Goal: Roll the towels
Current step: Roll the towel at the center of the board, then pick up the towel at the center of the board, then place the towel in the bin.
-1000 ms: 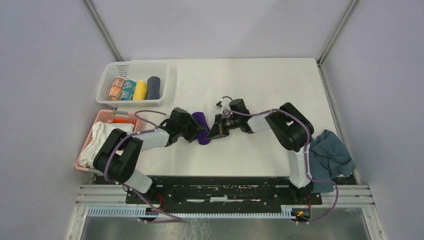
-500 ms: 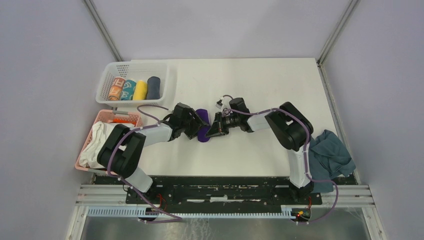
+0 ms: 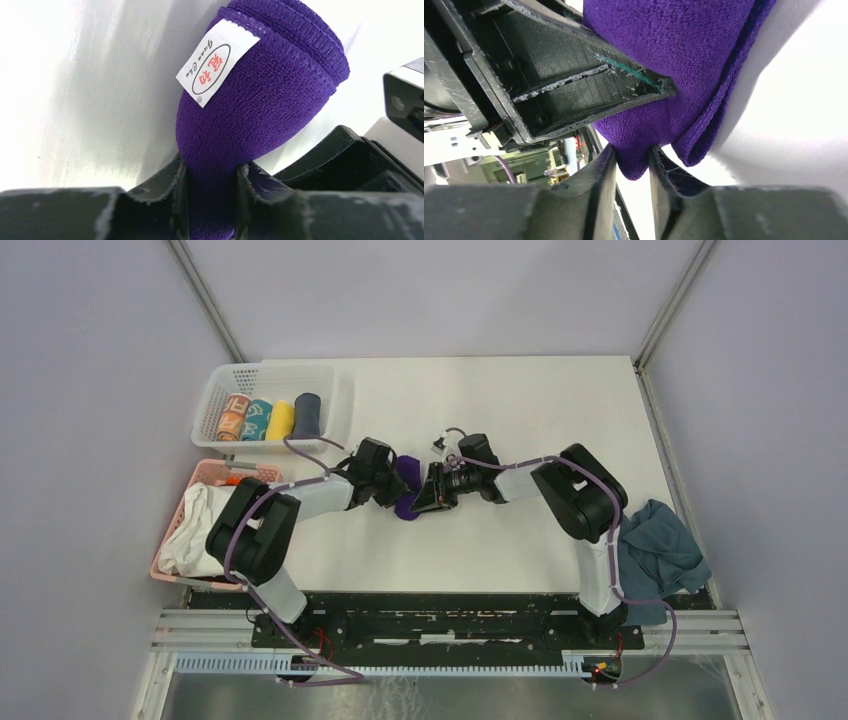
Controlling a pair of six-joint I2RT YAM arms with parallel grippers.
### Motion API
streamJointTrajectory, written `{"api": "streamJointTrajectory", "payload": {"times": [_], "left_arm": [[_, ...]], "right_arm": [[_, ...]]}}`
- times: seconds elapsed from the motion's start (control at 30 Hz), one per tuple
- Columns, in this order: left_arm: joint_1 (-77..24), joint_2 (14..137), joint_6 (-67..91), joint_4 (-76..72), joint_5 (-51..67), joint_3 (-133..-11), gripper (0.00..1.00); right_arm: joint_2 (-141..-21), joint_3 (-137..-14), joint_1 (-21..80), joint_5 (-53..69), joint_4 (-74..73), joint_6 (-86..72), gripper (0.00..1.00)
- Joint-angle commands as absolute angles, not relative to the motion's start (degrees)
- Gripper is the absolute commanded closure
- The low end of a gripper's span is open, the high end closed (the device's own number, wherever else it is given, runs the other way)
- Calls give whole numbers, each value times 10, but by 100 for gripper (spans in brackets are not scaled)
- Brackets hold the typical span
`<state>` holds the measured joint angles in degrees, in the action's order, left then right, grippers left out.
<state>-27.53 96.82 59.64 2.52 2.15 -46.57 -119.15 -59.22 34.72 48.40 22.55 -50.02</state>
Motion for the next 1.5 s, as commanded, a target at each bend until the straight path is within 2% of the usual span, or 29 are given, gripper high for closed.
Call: {"api": "streamJointTrajectory", "payload": {"times": [0.0,0.17,0.4,0.77,1.13,1.47], "left_arm": [[-278,1018,518,157,-112,-468,77],[-270,1009,456,227,-148,-535,87],[-220,971,363,282,-121,-640,93],[-77,986,241,366,67,-875,93],[60,1113,217,393,310,-1018,92],[109,1225,201,469,296,-1096,91]], "right_arm": [[-1133,-607,370,496,99,-402,61],[-1048,-615,369,400,-86,-269,39],[-939,-595,363,279,-207,-181,24],[-878,-569,363,235,-241,-139,20],[-873,-568,363,234,-246,-124,20],[-881,-568,363,232,-249,-119,20]]}}
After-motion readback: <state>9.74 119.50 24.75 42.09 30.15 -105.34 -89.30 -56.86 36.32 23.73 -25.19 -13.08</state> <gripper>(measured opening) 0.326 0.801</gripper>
